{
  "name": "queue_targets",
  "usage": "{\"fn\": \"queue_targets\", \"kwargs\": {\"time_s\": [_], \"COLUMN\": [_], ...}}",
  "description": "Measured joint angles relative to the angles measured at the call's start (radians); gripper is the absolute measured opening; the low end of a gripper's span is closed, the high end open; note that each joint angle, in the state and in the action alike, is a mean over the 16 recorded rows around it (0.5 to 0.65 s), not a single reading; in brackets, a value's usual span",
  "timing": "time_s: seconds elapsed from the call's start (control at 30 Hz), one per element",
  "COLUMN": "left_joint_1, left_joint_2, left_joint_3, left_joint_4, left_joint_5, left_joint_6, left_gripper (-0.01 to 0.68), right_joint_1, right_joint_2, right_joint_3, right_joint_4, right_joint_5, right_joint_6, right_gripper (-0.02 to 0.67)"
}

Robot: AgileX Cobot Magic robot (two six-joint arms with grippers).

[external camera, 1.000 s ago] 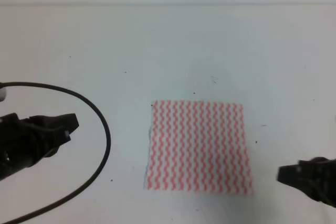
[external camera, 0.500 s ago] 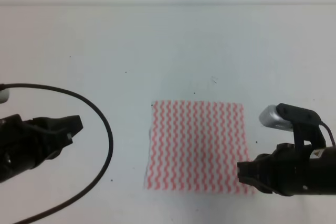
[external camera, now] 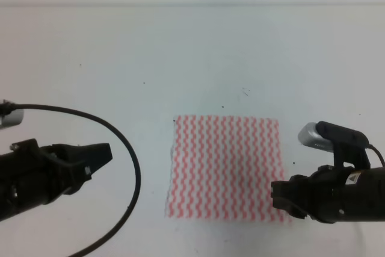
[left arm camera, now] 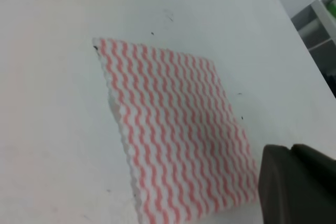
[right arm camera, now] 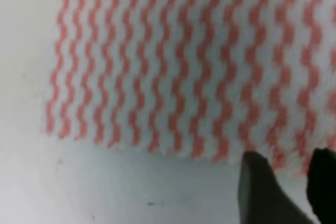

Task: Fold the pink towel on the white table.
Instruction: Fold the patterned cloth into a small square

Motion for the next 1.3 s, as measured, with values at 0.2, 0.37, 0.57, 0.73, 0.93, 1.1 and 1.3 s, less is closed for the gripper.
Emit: {"fn": "queue_targets", "kwargs": {"time_s": [0.2, 0.37, 0.57, 0.73, 0.93, 1.1, 1.3], "left_joint_1": [0.0, 0.0, 0.0, 0.0, 0.0, 0.0, 0.0], "left_joint_2": [0.001, 0.0, 0.002, 0.001, 0.001, 0.001, 0.002], "left_joint_3": [0.0, 0.0, 0.0, 0.0, 0.0, 0.0, 0.0], "left_joint_4": [0.011, 0.017, 0.02, 0.021, 0.021, 0.021, 0.021], "left_joint_5": [0.009, 0.01, 0.002, -0.003, -0.008, -0.01, -0.011], "left_joint_6": [-0.002, -0.003, -0.003, -0.003, -0.003, -0.003, -0.003], "left_gripper": [-0.003, -0.002, -0.003, -0.003, -0.003, -0.003, -0.002], "right_joint_1": [-0.03, -0.054, -0.062, -0.062, -0.062, -0.062, -0.062], "right_joint_2": [0.053, 0.094, 0.127, 0.148, 0.168, 0.178, 0.183], "right_joint_3": [0.0, -0.001, -0.001, -0.002, -0.002, -0.003, -0.006], "right_joint_4": [0.0, 0.001, 0.006, 0.02, 0.037, 0.054, 0.105], "right_joint_5": [0.001, 0.014, 0.023, 0.023, 0.039, 0.072, 0.109], "right_joint_6": [0.036, 0.041, 0.034, 0.024, 0.013, 0.006, -0.034], "right_gripper": [0.285, 0.289, 0.288, 0.289, 0.289, 0.289, 0.288]}}
